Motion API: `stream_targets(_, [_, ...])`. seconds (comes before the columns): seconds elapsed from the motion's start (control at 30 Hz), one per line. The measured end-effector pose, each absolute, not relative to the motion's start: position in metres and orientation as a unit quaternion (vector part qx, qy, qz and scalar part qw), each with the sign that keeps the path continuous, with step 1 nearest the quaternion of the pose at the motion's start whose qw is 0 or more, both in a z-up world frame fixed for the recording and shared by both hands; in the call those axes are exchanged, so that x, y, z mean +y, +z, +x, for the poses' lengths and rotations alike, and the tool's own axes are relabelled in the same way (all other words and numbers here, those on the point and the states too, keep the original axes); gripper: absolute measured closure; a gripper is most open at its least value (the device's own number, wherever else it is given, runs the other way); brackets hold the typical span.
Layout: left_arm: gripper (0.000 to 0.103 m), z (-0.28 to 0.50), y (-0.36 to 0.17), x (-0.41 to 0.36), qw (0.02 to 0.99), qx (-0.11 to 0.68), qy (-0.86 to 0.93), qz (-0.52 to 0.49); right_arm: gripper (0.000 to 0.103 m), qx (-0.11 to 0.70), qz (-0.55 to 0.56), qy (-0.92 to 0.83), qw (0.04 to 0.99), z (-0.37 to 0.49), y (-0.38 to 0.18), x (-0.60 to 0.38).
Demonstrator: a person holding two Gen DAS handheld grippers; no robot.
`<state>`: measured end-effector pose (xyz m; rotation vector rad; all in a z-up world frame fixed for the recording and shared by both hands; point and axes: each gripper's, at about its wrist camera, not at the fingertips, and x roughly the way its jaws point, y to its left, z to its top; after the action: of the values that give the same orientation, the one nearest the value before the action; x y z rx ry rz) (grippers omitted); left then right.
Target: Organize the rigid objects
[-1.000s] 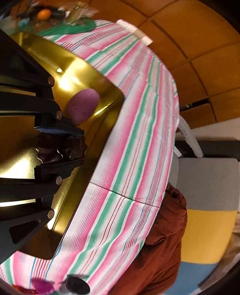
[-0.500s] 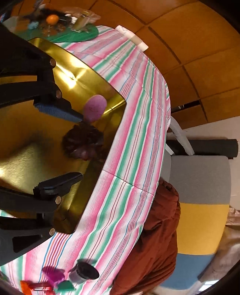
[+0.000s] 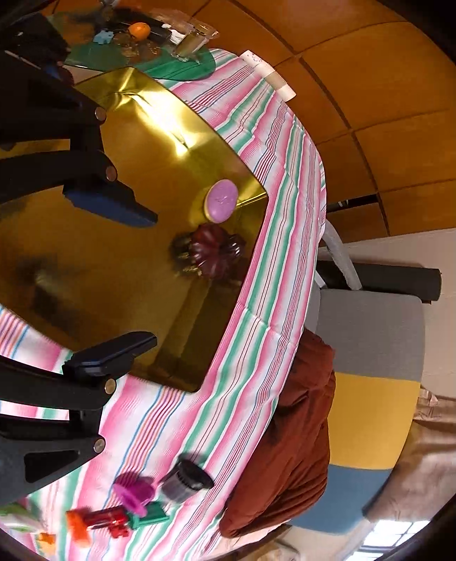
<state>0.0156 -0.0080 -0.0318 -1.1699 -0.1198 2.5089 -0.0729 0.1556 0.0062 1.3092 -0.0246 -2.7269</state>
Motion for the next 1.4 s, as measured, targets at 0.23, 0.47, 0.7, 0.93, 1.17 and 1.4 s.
stream_targets(0.23, [0.034,0.022,-0.031,0.005,0.196,-0.026,0.888,-0.414,0.035,-0.008,0.434,-0.9,0.031,-0.036,0.002,0.186])
stream_targets(0.47, [0.034,0.029,-0.027,0.021,0.211,-0.013,0.89,-0.403,0.035,-0.027,0.449,-0.892,-0.041,-0.004,-0.005,0.244])
stream_targets(0.7, [0.034,0.038,-0.022,0.035,0.231,-0.004,0.89,-0.392,0.033,-0.098,0.469,-0.86,-0.175,0.036,-0.002,0.34])
stream_targets(0.93, [0.034,0.044,-0.021,0.044,0.238,0.007,0.89,-0.389,0.027,-0.292,0.444,-0.805,-0.263,0.074,-0.009,0.443])
stream_targets(1.17, [0.034,0.045,-0.02,0.041,0.233,0.005,0.892,-0.387,0.031,-0.388,0.457,-0.759,-0.255,0.074,-0.044,0.489])
stream_targets(1.4, [0.034,0.044,-0.019,0.038,0.227,0.001,0.893,-0.388,0.058,-0.292,0.484,-0.803,-0.187,0.035,-0.034,0.438])
